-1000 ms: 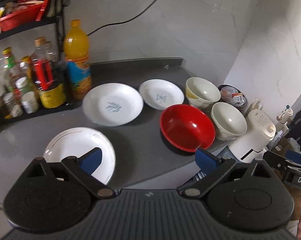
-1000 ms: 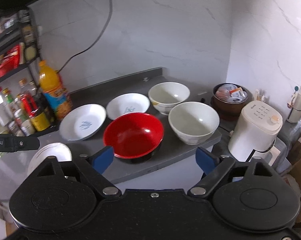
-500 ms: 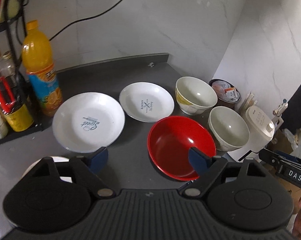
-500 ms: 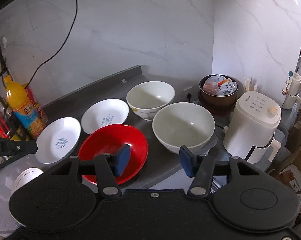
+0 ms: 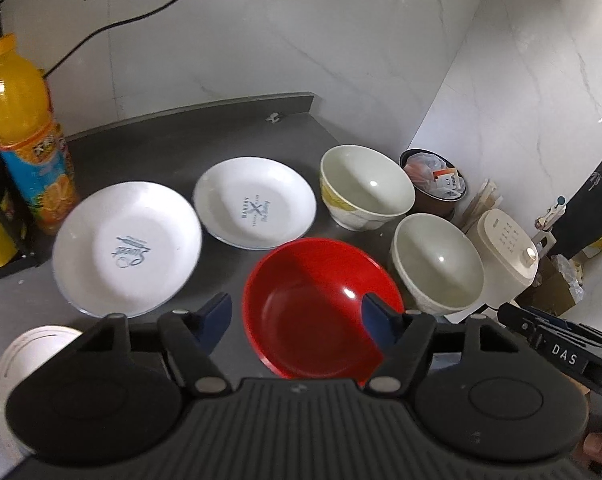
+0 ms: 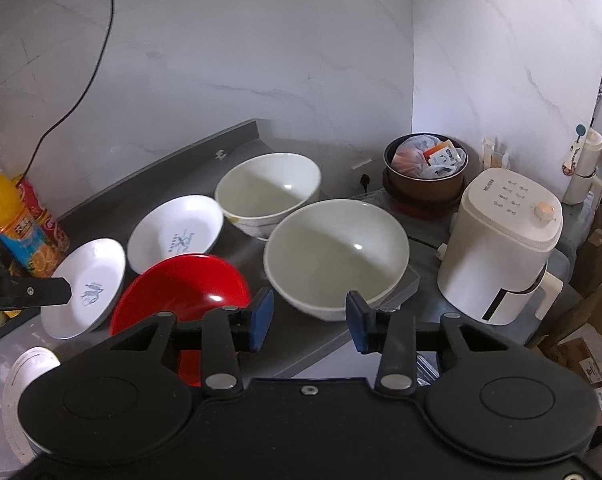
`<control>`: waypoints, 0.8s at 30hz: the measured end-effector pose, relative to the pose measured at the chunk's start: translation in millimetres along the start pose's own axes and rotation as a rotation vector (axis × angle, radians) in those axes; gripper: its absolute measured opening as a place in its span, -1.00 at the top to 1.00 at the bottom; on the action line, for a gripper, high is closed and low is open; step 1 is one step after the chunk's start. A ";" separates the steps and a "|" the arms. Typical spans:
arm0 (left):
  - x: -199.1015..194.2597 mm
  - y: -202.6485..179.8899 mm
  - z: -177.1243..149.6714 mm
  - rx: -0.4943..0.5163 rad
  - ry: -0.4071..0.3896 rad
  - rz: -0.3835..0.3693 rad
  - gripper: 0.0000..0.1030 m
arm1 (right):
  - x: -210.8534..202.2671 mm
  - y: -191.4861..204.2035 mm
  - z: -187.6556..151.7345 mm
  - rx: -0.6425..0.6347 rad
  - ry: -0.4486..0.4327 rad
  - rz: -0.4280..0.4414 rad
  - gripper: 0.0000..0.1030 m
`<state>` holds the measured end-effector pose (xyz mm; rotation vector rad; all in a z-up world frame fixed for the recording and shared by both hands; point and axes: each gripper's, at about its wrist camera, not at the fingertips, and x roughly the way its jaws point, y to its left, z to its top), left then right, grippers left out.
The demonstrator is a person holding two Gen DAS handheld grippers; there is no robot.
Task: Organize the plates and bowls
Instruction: 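Move both grippers toward the large white bowl beside the red bowl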
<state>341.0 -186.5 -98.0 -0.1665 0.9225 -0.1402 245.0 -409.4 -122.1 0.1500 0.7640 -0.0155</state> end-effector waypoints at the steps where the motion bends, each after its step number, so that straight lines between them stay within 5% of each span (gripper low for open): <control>1: 4.9 -4.4 2.5 -0.004 0.003 -0.001 -0.33 | 4.9 -5.6 2.6 0.001 0.004 0.003 0.23; 9: 43.8 -49.9 22.8 -0.011 0.017 0.004 -0.31 | 42.2 -52.3 24.6 0.009 0.042 0.029 0.33; 24: 138.9 -108.9 39.1 -0.064 0.129 0.027 0.26 | 116.5 -106.9 44.9 -0.023 0.176 0.137 0.47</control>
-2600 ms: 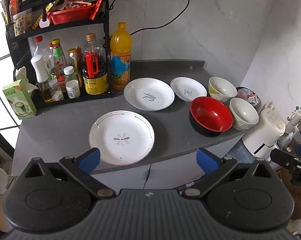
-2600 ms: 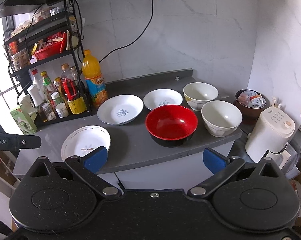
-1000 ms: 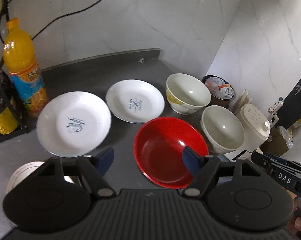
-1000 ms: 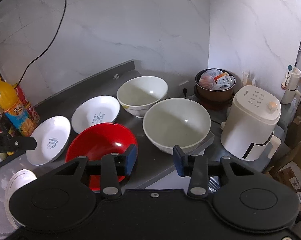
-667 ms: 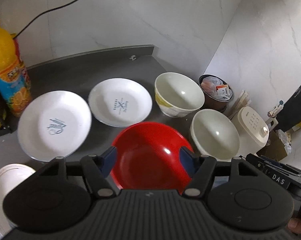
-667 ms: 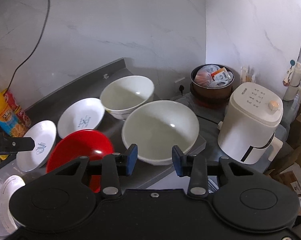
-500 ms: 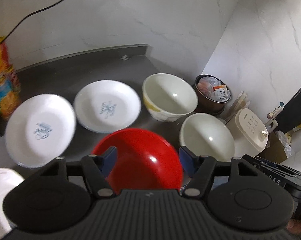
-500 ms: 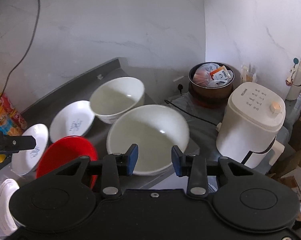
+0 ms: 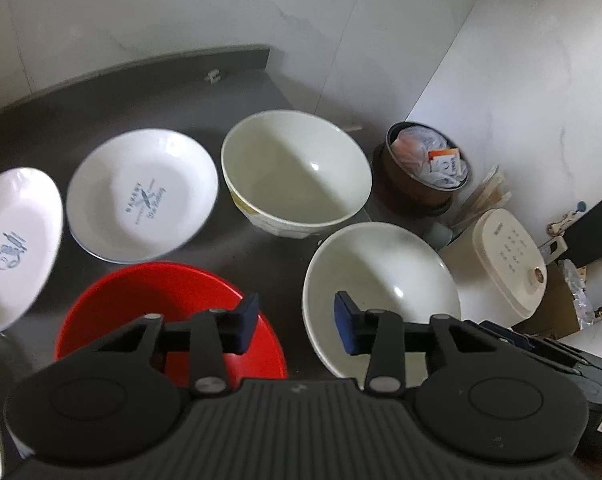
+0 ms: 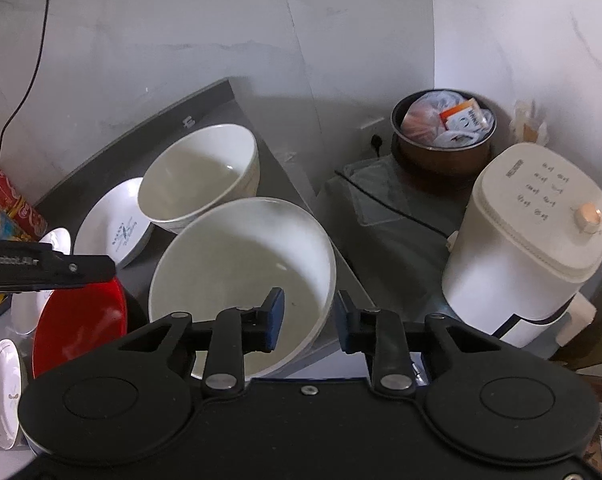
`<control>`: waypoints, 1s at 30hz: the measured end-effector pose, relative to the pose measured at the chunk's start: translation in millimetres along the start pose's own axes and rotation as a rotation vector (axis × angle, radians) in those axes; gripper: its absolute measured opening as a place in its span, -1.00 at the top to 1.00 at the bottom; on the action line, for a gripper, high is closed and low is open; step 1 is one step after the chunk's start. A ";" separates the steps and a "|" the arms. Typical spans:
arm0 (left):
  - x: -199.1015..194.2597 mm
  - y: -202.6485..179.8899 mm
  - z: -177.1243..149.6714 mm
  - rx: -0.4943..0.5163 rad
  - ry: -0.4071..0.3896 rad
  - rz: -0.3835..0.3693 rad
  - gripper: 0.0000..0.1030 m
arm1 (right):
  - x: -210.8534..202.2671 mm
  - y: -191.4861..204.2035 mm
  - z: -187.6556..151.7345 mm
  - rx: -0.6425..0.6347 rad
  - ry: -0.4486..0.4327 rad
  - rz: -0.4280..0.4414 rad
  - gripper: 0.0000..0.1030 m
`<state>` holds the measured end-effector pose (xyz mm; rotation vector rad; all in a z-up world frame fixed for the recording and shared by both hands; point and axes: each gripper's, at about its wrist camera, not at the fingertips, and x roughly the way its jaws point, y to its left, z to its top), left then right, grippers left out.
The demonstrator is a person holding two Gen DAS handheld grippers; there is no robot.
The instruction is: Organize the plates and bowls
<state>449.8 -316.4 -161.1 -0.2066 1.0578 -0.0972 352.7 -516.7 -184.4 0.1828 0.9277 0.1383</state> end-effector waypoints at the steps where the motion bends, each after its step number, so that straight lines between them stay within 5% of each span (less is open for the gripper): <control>1: 5.8 -2.2 0.8 -0.003 0.007 0.003 0.29 | 3.0 -1.8 1.0 0.000 0.008 0.006 0.47; 14: 66.7 -13.7 5.3 -0.021 0.112 0.024 0.49 | 34.4 -12.3 5.2 -0.017 0.085 0.041 0.62; 19: 79.8 -10.9 3.9 -0.034 0.146 0.038 0.78 | 40.1 -11.6 6.0 -0.028 0.100 0.027 0.75; 30: 61.8 -10.2 2.8 -0.043 0.132 -0.003 0.90 | 21.0 -2.1 10.5 -0.046 0.068 0.002 0.77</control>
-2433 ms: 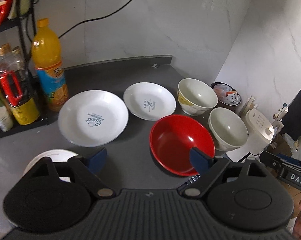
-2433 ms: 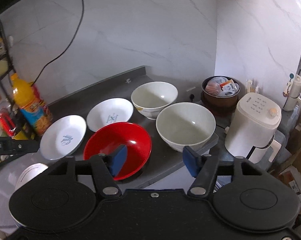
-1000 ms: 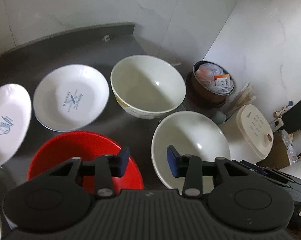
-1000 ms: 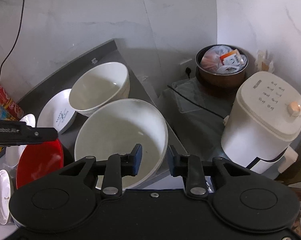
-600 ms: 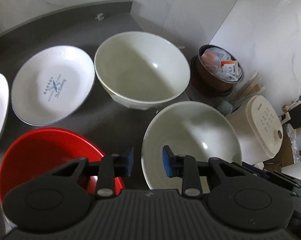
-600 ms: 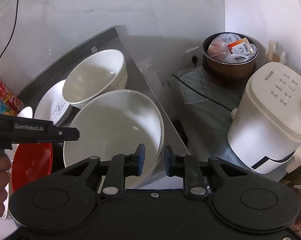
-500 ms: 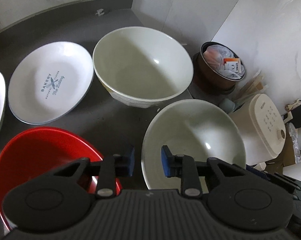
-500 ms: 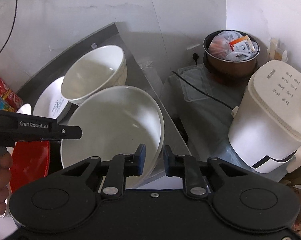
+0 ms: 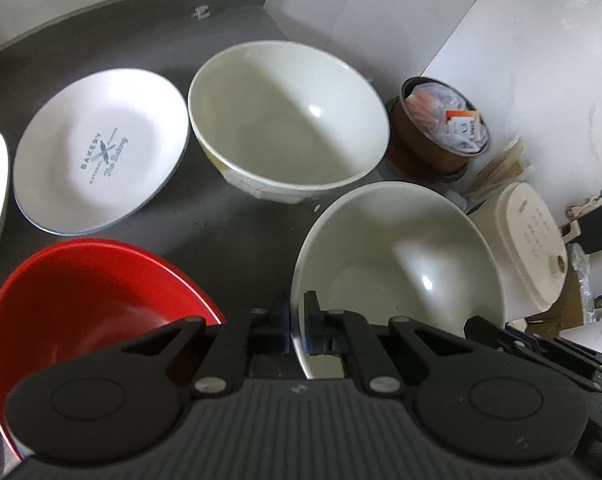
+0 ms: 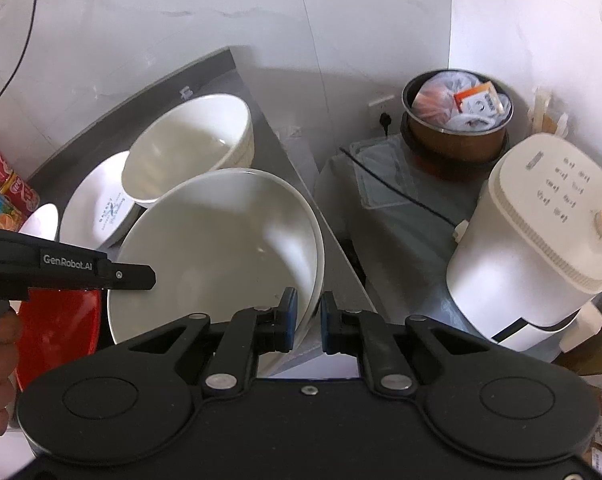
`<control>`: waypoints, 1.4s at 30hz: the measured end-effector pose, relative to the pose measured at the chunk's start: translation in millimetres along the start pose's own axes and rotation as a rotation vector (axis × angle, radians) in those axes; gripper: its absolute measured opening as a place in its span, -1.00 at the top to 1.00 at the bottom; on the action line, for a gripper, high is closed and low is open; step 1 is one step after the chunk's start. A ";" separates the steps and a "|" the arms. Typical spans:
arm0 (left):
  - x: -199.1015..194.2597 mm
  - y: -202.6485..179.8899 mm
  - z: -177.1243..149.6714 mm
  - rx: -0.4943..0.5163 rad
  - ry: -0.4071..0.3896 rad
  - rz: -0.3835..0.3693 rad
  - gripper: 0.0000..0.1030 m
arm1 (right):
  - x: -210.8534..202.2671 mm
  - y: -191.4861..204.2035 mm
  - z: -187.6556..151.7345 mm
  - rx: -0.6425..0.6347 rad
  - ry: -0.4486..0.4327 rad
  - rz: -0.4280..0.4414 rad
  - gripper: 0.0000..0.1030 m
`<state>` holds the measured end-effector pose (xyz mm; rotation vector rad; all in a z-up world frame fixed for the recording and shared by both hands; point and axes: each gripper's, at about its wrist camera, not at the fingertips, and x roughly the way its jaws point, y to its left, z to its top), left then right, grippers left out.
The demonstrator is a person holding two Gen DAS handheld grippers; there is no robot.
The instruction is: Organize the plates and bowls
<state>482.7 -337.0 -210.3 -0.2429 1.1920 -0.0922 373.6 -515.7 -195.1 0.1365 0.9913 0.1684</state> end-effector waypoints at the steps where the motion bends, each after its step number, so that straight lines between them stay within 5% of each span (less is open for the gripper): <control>1: -5.5 1.4 0.3 -0.005 -0.008 -0.009 0.90 | -3.1 1.0 0.5 0.001 -0.006 0.000 0.77; 17: -96.1 48.5 -2.4 -0.032 -0.142 -0.054 0.90 | -59.2 68.7 13.8 -0.037 -0.152 0.041 0.77; 42: -127.4 132.7 -38.3 -0.128 -0.135 0.023 0.89 | -46.8 153.7 -6.7 -0.138 -0.074 0.105 0.77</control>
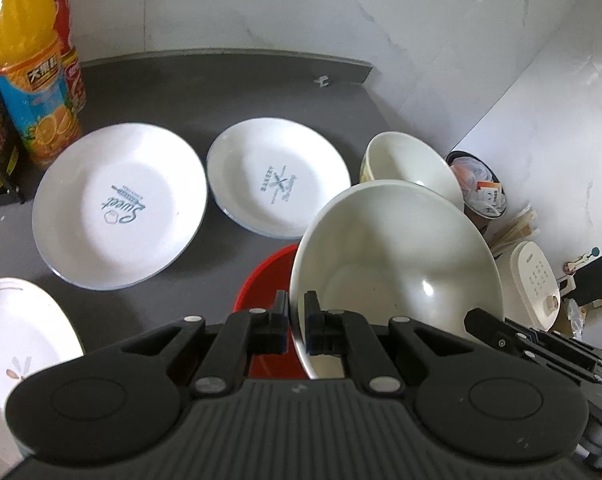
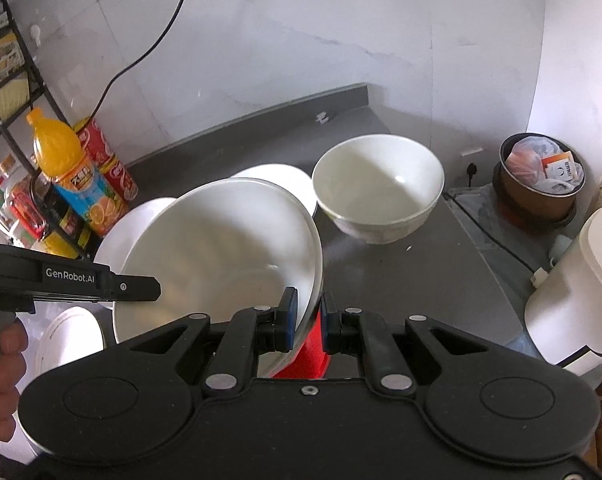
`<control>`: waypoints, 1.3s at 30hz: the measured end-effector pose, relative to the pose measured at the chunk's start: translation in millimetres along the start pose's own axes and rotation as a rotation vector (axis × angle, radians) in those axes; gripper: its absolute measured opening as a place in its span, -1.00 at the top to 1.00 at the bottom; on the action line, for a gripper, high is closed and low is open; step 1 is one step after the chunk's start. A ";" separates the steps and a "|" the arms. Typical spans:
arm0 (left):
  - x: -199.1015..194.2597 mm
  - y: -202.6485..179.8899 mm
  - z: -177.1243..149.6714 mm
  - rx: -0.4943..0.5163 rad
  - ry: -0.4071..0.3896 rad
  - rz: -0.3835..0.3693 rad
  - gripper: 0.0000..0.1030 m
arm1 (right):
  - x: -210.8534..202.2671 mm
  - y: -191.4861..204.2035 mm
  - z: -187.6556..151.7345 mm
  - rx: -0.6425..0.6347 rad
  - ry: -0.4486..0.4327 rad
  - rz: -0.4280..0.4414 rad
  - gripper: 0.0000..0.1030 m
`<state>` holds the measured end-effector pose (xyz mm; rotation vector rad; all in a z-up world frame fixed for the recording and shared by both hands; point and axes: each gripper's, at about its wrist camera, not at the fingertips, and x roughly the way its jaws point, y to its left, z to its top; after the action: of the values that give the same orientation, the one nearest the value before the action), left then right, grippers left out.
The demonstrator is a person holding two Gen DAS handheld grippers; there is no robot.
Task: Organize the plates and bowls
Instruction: 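Lower the large white bowl into the red bowl and open both grippers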
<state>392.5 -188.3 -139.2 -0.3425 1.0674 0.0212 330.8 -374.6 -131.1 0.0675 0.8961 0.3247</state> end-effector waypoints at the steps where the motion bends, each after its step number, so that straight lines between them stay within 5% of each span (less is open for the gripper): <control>1: 1.2 1.7 -1.2 -0.002 0.006 0.004 0.89 | 1.4 1.2 -0.8 -0.001 0.006 0.001 0.77; 39: 51.1 10.1 -24.8 -0.030 0.146 0.094 0.79 | 50.7 -1.1 -14.8 0.009 0.121 -0.016 0.81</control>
<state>394.4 -193.4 -196.6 -0.3241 1.2287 0.0969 349.0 -361.3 -178.9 0.0491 1.0178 0.3129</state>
